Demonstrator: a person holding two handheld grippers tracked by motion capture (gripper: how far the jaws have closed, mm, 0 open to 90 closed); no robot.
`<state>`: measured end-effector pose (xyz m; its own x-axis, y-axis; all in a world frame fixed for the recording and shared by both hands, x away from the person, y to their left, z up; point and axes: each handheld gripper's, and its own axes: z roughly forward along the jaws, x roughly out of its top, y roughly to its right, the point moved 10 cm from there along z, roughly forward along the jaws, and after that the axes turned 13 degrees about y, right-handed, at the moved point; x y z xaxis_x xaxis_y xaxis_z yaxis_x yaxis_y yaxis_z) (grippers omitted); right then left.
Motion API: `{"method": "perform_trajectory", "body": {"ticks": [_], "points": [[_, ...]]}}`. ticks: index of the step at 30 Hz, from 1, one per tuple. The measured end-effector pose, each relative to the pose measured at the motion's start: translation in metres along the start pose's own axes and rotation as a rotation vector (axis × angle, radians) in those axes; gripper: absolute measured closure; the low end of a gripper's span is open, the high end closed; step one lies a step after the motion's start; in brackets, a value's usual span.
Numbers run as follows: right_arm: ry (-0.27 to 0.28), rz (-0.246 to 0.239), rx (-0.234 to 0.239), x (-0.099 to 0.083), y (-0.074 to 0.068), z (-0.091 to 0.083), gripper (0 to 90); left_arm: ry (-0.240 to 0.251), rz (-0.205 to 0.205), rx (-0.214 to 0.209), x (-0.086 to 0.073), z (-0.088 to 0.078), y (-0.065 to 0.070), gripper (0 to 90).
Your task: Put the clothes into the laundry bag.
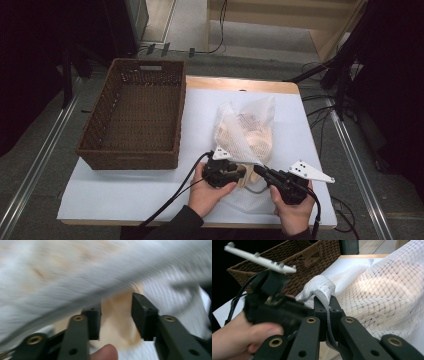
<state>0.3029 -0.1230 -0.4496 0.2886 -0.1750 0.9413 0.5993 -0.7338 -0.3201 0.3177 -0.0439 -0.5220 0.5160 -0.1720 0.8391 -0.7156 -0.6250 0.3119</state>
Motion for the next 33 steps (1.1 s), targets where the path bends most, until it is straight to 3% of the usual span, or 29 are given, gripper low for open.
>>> {"method": "perform_trajectory", "body": {"ticks": [2,4,6,7,8,9,11,16,18,20,23,24,25,28,30,33], "points": [[-0.002,-0.002,0.001,-0.001,-0.001,0.002,90.0,-0.043,0.069,-0.030,-0.010,0.000,0.009,50.2],[-0.006,-0.002,0.004,-0.002,-0.003,0.003,90.0,-0.053,0.091,-0.057,-0.015,0.001,0.017,45.8],[-0.006,-0.009,0.005,-0.003,-0.004,0.004,90.0,-0.081,0.124,-0.004,-0.021,0.006,0.014,44.7],[-0.010,-0.006,0.003,-0.003,-0.004,0.003,90.0,-0.088,0.146,0.037,-0.024,0.009,0.009,47.6],[-0.009,-0.007,0.005,-0.003,-0.003,0.003,90.0,-0.080,0.159,0.070,-0.023,0.009,0.006,57.3],[-0.009,-0.005,0.003,-0.003,-0.003,0.003,90.0,-0.087,0.155,0.100,-0.022,0.009,0.002,67.9],[-0.006,-0.003,0.003,-0.002,-0.002,0.002,90.0,-0.080,0.121,0.111,-0.017,0.010,-0.002,86.3],[-0.002,0.001,-0.001,-0.001,0.001,0.001,90.0,-0.024,0.125,0.130,0.003,0.023,-0.004,88.4],[0.000,0.005,-0.002,-0.001,0.002,0.001,90.0,-0.003,0.101,0.150,0.013,0.032,-0.008,88.4],[0.001,0.005,-0.002,0.000,0.001,0.001,90.0,0.006,0.076,0.199,0.022,0.041,-0.014,88.4],[0.000,0.006,-0.003,0.000,0.001,0.001,90.0,0.002,0.175,0.347,0.032,0.054,-0.026,88.2],[0.001,0.005,-0.003,0.000,0.002,0.001,90.0,0.002,0.168,0.372,0.033,0.059,-0.031,88.1],[0.000,0.005,-0.003,-0.001,0.002,0.001,90.0,0.014,0.133,0.383,0.034,0.063,-0.035,87.9],[-0.001,0.003,-0.005,-0.001,0.003,0.000,90.0,0.067,-0.004,0.374,0.035,0.071,-0.042,87.4],[0.001,0.004,-0.009,0.000,0.005,-0.001,90.0,0.080,-0.039,0.327,0.035,0.074,-0.037,85.2],[0.009,0.012,-0.020,0.002,0.010,-0.004,90.0,0.062,-0.040,0.203,0.031,0.071,-0.023,66.3]]}}
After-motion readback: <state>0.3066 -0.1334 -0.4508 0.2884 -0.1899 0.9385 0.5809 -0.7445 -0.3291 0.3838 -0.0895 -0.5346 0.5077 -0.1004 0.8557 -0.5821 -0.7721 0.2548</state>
